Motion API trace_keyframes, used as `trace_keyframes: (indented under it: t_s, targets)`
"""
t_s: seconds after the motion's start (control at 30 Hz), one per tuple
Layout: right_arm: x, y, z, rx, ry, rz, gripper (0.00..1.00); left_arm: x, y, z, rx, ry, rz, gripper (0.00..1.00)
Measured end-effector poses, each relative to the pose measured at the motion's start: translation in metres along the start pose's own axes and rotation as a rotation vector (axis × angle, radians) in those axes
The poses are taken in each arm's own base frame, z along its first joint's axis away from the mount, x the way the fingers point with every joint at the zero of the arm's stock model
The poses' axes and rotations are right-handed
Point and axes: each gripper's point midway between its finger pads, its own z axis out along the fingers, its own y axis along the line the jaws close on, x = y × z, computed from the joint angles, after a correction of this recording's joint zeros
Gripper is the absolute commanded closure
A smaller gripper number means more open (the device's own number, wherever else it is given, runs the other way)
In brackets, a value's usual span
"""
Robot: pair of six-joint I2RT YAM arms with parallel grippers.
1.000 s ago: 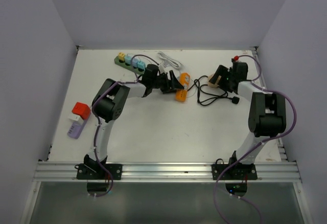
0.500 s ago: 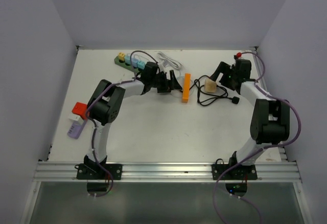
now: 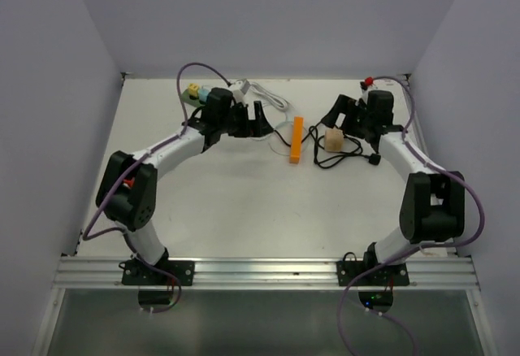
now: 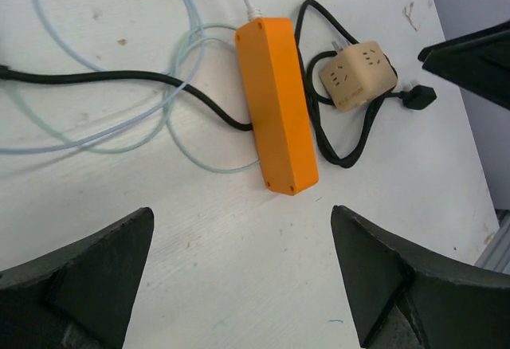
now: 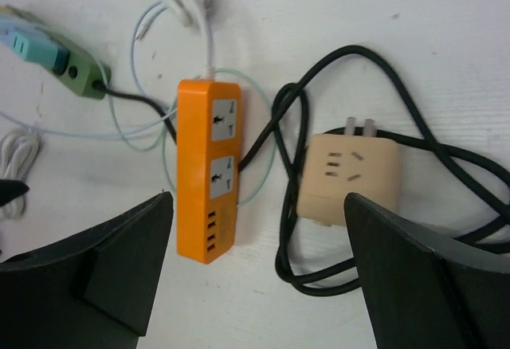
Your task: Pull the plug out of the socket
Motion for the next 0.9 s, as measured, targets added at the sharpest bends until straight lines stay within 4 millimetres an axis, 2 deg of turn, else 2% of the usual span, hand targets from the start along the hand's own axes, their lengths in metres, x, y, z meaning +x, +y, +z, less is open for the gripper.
trace_keyframes:
  t_s: [0.07, 0.17, 0.27, 0.43, 0.5, 0.53, 0.67, 0.77, 0.9]
  targets:
    - [0.013, 0.021, 0.003, -0.041, 0.032, -0.055, 0.09, -0.005, 0.007, -0.022, -0.045, -0.044, 0.008, 0.03]
    - [0.030, 0.064, 0.007, -0.123, 0.073, -0.155, 0.14, -0.007, 0.024, -0.060, -0.121, -0.112, -0.004, 0.03]
    - [0.035, 0.111, 0.015, -0.216, 0.083, -0.257, 0.19, -0.009, 0.035, -0.098, -0.189, -0.195, -0.011, 0.03]
    - [0.033, 0.155, 0.039, -0.293, 0.079, -0.367, 0.24, -0.025, 0.030, -0.156, -0.260, -0.348, 0.015, 0.02]
    - [0.035, 0.170, 0.053, -0.311, 0.086, -0.405, 0.33, -0.035, 0.027, -0.177, -0.286, -0.413, 0.033, 0.02]
    - [0.036, 0.179, 0.062, -0.324, 0.088, -0.426, 0.34, -0.039, 0.027, -0.185, -0.300, -0.442, 0.037, 0.02]
    - [0.044, 0.207, 0.095, -0.350, 0.090, -0.484, 0.42, -0.036, 0.034, -0.204, -0.343, -0.494, 0.048, 0.00]
    - [0.047, 0.226, 0.124, -0.368, 0.087, -0.512, 0.44, -0.025, 0.041, -0.204, -0.359, -0.473, 0.054, 0.00]
    - [0.048, 0.241, 0.160, -0.369, 0.077, -0.549, 0.42, -0.016, 0.044, -0.201, -0.367, -0.429, 0.060, 0.00]
